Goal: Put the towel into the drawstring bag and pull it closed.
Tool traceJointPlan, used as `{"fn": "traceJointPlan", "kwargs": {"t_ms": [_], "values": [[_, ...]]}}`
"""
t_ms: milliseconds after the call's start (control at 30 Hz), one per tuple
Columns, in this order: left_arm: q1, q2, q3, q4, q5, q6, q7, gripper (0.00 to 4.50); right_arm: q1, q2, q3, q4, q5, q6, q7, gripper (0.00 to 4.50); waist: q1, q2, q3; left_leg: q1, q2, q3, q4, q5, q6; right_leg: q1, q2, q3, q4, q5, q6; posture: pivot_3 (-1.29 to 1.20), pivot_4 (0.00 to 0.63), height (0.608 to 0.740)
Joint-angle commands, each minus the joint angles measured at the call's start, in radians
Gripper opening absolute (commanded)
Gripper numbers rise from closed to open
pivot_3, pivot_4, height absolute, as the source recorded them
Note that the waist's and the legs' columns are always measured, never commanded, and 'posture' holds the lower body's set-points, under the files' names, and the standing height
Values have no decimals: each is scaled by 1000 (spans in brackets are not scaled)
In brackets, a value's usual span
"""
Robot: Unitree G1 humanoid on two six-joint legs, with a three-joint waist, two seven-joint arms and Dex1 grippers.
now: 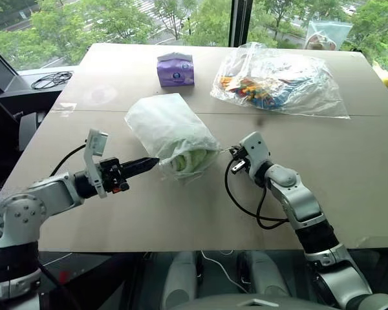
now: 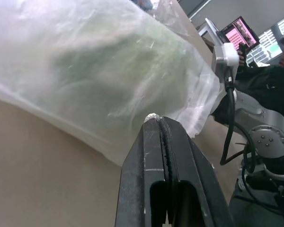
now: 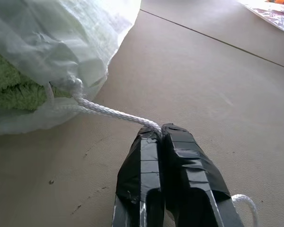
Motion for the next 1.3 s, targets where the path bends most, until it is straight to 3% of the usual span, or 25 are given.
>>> {"fn": "traceJointPlan", "kwargs": {"t_ms": [33,133,167,367,533,867,1067,1233,1300], "values": [[-3,-37,71,-43,-5,-63,16,956,-12,5,-3,-33,-1,-6,10,0,0,0,0,0,0,0,0,0,0,0,0,0,0,0,0,0,150,739],[53,-28,106,-68,-34,-47,-26,2432,-15,8,-2,-31,-3,-6,11,0,-6,0,0,0,0,1,0,0,0,0,0,0,0,0,0,0,150,739],[78,-20,127,-75,-56,-34,-53,2684,-15,8,-3,-30,-3,-6,12,0,-9,0,0,0,0,1,0,0,0,0,0,0,0,0,0,0,150,739],[277,47,169,-93,-46,8,-198,2684,-9,11,-1,-31,-7,-5,14,0,-13,0,0,0,1,0,0,0,0,-1,1,0,0,0,0,0,150,739],[359,48,-35,-161,167,-108,-226,2684,-5,15,4,-32,-10,-2,17,0,-4,1,0,0,0,1,-1,0,0,-1,-2,0,-1,0,0,0,150,739],[162,-217,-263,-83,471,-378,-50,2684,0,8,5,-50,-11,13,24,0,0,3,-2,-1,0,7,-7,1,-1,-7,-11,-8,1,3,-5,0,150,739],[73,-289,-360,-14,592,-473,-40,2684,-3,9,6,-54,-12,23,20,0,1,3,-2,-1,1,8,-4,1,-1,-5,-6,-10,1,3,-4,0,150,739],[90,-317,-344,15,590,-501,-67,2684,-2,12,8,-55,-17,23,16,0,1,3,-2,0,3,8,1,1,0,-3,0,-11,2,3,-3,0,150,739],[109,-314,-342,13,585,-508,-88,1862,0,14,9,-52,-19,21,14,0,0,3,-2,0,3,7,1,1,0,-3,0,-11,2,4,-2,0,150,739]]}}
